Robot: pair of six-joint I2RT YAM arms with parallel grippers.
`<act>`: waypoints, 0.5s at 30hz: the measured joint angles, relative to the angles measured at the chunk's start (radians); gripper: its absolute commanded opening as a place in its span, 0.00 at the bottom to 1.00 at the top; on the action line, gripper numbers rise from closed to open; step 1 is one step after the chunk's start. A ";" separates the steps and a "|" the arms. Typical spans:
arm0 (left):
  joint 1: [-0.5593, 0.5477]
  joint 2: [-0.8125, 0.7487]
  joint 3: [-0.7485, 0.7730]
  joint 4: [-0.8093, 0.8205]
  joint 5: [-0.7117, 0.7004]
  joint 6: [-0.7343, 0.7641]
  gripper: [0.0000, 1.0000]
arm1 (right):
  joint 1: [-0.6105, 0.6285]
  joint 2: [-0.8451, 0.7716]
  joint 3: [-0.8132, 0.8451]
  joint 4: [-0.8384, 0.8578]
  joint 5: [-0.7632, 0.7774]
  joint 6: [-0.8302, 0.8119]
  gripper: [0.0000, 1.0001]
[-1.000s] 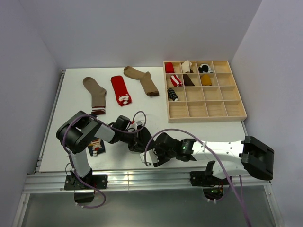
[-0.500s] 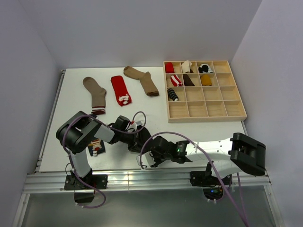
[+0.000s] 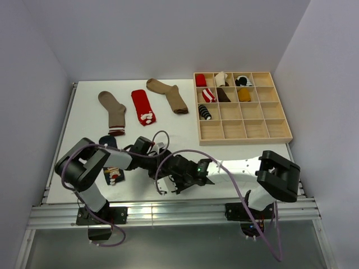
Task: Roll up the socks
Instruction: Roll the sock at the center of the board.
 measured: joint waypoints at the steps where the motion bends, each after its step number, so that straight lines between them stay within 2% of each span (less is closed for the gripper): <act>1: 0.000 -0.018 0.000 -0.015 -0.021 0.006 0.28 | -0.011 0.018 0.027 -0.030 -0.021 0.002 0.18; 2: 0.000 -0.048 0.000 -0.038 -0.056 0.010 0.32 | -0.021 0.040 0.059 -0.066 -0.043 0.003 0.18; 8: 0.008 -0.172 0.026 -0.147 -0.254 0.034 0.40 | -0.077 0.159 0.222 -0.238 -0.150 0.009 0.17; 15: 0.074 -0.321 0.000 -0.214 -0.447 0.015 0.43 | -0.163 0.259 0.350 -0.391 -0.294 0.008 0.18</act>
